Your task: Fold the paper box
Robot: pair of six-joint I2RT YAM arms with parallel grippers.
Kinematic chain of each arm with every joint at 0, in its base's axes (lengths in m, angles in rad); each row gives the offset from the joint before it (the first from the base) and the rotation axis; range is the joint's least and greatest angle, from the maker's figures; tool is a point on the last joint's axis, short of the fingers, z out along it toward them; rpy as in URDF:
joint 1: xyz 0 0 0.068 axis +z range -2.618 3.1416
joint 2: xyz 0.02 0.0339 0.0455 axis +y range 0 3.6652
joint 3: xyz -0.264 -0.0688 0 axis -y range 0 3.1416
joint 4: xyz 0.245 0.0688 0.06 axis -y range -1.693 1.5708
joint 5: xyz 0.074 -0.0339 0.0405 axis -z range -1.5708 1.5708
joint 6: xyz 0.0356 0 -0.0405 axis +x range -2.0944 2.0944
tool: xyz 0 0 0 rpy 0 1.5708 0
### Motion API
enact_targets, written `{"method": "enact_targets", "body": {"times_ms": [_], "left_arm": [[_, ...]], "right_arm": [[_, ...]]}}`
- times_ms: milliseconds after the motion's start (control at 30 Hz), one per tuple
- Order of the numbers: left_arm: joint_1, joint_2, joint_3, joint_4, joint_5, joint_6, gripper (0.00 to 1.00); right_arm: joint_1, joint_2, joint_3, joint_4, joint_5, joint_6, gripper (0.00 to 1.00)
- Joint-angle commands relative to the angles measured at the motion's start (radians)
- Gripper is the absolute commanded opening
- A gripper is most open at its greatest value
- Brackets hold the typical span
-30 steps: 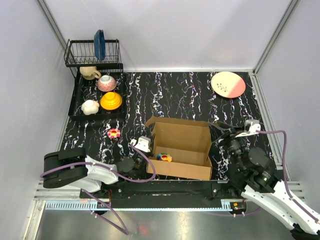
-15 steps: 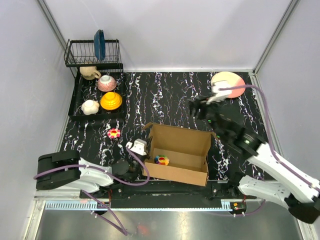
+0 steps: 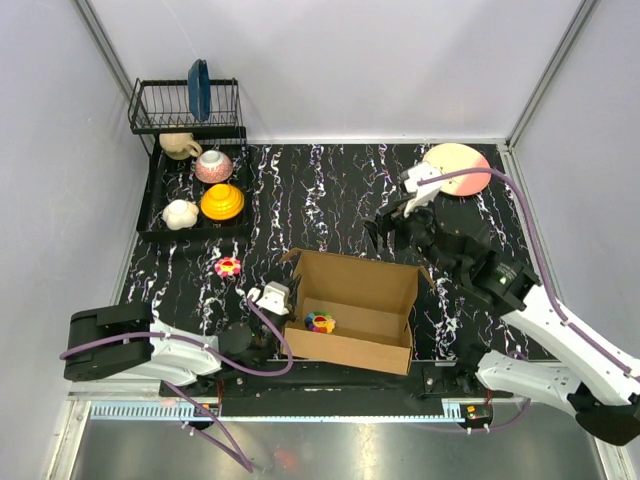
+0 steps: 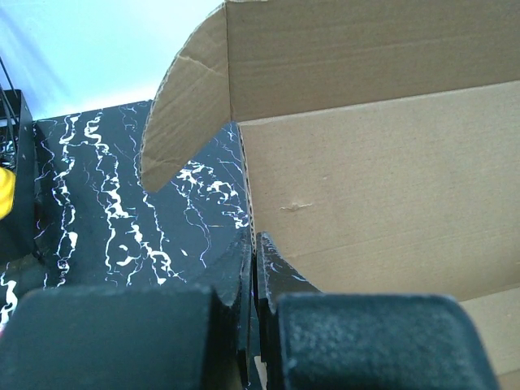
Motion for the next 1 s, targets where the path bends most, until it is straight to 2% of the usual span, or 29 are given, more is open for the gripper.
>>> {"method": "enact_targets", "body": {"times_ms": [0,67,167,333,467,567,600,633,667,700,767,967], "left_arm": [[-0.017,0.012,-0.026,0.289,-0.031,0.017,0.00],[-0.022,-0.001,-0.029,0.289,-0.038,0.017,0.00],[-0.029,-0.014,-0.035,0.288,-0.042,0.025,0.00],[-0.045,-0.031,-0.050,0.288,-0.065,0.044,0.00],[-0.048,-0.028,-0.054,0.288,-0.076,0.048,0.00],[-0.051,-0.019,-0.050,0.288,-0.079,0.045,0.00],[-0.051,-0.018,-0.050,0.288,-0.081,0.049,0.00],[-0.051,-0.015,-0.050,0.288,-0.082,0.049,0.00],[-0.051,-0.015,-0.047,0.288,-0.082,0.052,0.00],[-0.051,-0.015,-0.047,0.288,-0.085,0.057,0.00],[-0.052,-0.018,-0.049,0.288,-0.085,0.057,0.00],[-0.052,-0.011,-0.049,0.288,-0.094,0.058,0.00]], "right_arm": [[0.005,0.145,0.150,-0.183,-0.112,-0.085,0.76],[0.007,0.130,0.137,-0.202,-0.154,-0.078,0.73],[0.007,-0.018,0.005,-0.046,-0.218,-0.050,0.74],[0.007,-0.095,-0.032,-0.061,-0.365,0.010,0.70],[0.007,-0.270,-0.084,0.029,-0.448,0.042,0.70],[0.008,-0.240,-0.012,-0.068,-0.618,0.045,0.67],[0.008,-0.214,0.011,-0.114,-0.719,0.040,0.64],[0.008,-0.186,0.041,-0.198,-0.761,0.036,0.61],[0.008,-0.149,0.043,-0.228,-0.792,0.031,0.53],[0.010,-0.145,0.037,-0.249,-0.813,0.022,0.50],[0.018,-0.151,0.000,-0.291,-0.830,0.013,0.45],[0.059,-0.158,-0.069,-0.363,-0.853,-0.012,0.14]]}}
